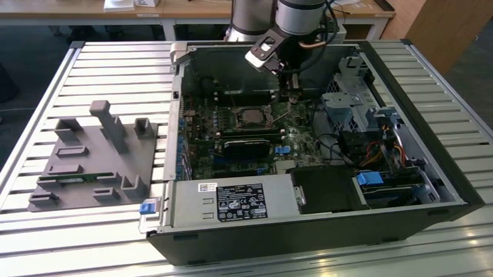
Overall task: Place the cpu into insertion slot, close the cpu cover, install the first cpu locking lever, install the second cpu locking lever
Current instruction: 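Close the cpu cover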
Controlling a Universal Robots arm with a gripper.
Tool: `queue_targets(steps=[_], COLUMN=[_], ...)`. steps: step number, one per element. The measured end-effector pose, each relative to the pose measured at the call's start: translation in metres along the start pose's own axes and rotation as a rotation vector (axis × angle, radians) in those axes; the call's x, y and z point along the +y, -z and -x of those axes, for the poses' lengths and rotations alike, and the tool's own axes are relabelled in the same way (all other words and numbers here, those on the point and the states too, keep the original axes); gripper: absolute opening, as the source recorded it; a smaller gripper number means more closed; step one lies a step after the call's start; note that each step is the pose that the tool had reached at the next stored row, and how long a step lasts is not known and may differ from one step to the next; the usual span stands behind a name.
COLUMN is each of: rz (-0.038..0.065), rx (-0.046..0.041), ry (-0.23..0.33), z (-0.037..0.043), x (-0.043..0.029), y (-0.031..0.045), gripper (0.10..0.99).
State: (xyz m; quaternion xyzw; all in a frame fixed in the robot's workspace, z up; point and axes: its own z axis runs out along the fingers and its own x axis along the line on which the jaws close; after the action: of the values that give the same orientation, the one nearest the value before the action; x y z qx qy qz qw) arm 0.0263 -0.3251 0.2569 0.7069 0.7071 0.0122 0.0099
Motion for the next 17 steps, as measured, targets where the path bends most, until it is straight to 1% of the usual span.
queue_targets(steps=[7,17], rz=[0.0,-0.002], rx=[0.0002,0.0002], ry=[0.0,0.0], z=[0.0,0.0], x=[0.003,0.0138], y=[-0.0004,-0.0011], gripper=[0.106,0.106])
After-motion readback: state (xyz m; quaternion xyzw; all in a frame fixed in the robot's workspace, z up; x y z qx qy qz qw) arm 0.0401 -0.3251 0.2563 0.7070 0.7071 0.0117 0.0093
